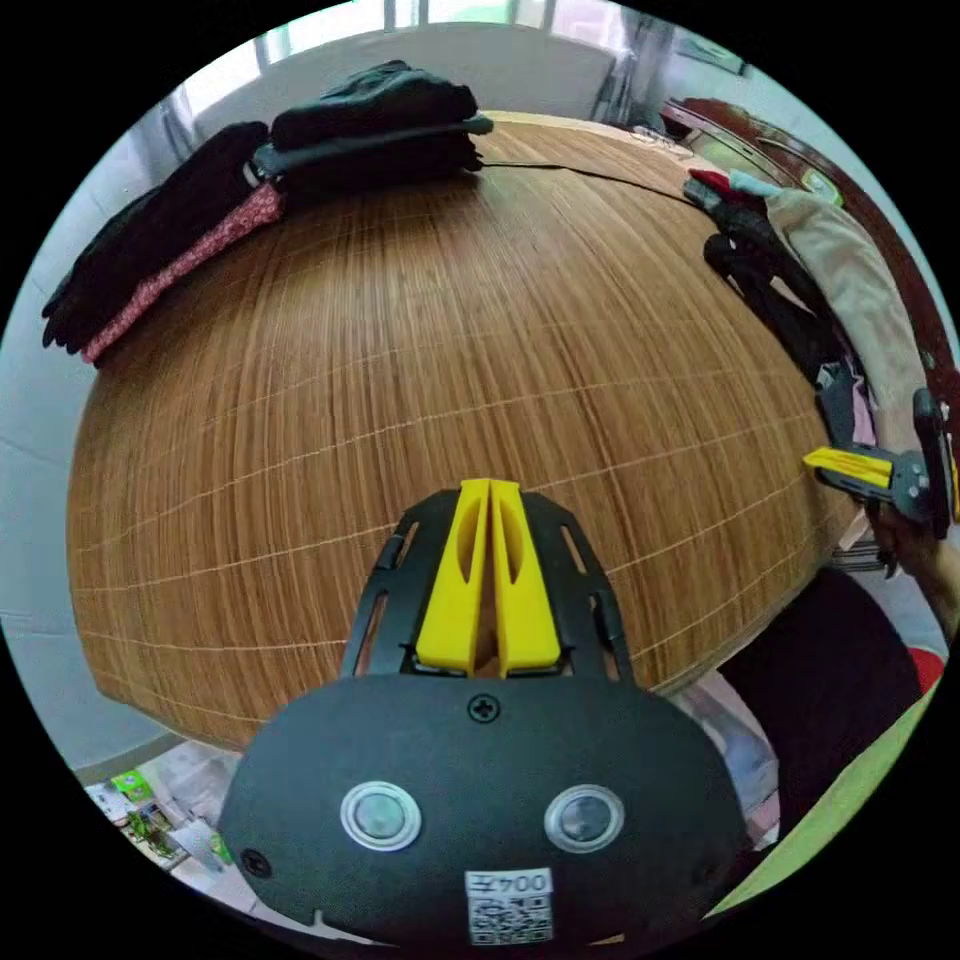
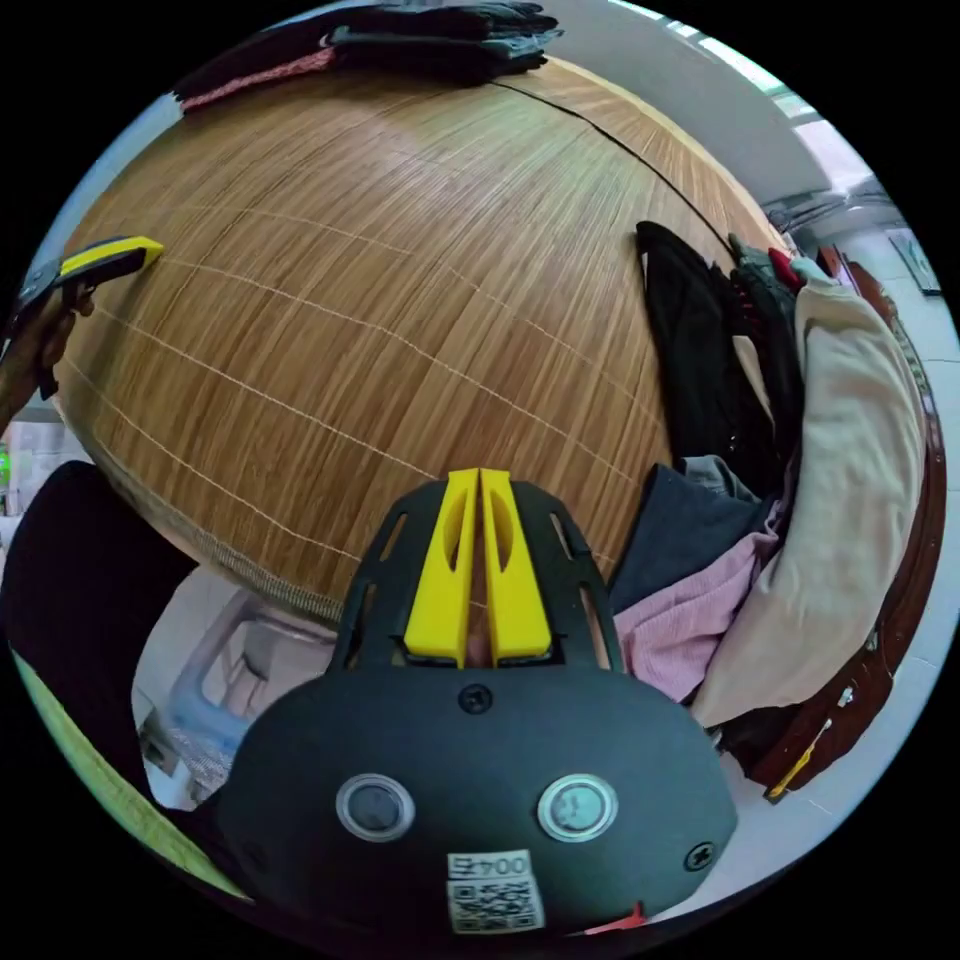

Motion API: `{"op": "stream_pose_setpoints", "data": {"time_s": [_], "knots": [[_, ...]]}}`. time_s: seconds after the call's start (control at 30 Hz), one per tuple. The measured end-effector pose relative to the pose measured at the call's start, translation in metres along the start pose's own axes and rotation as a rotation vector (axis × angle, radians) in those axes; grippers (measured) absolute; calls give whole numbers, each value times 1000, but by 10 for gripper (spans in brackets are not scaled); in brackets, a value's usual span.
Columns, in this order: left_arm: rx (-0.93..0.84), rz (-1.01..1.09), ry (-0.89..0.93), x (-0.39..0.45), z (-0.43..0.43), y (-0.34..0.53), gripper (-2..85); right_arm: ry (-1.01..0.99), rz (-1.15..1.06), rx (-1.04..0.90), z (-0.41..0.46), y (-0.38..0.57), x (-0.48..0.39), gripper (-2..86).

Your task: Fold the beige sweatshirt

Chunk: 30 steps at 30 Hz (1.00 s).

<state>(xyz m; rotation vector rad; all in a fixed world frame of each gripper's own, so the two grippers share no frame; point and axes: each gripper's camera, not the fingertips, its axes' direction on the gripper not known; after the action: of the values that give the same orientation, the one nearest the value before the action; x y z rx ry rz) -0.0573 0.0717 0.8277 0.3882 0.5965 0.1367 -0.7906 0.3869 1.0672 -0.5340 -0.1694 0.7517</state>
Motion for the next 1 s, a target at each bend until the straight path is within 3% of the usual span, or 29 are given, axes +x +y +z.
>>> {"op": "stream_pose_setpoints", "data": {"time_s": [0.17, 0.4, 0.67, 0.8, 0.9, 1.0], "knots": [[94, 31, -84, 37, -13, 28, 8, 99, 21, 118, 2, 12, -16, -4], [179, 21, -16, 41, -26, 60, 8, 28, 121, 279, 5, 36, 3, -5], [198, 70, -133, 68, -38, 90, 5, 19, 187, 416, 6, 64, 21, -6], [210, 95, -211, 79, -44, 106, 4, -112, 307, 583, -31, 118, 45, -3], [237, 21, -161, 74, -81, 133, 4, -167, 455, 721, -76, 192, 72, 13], [375, -133, 35, 57, -138, 178, 4, -136, 534, 831, -99, 268, 111, 58]]}}
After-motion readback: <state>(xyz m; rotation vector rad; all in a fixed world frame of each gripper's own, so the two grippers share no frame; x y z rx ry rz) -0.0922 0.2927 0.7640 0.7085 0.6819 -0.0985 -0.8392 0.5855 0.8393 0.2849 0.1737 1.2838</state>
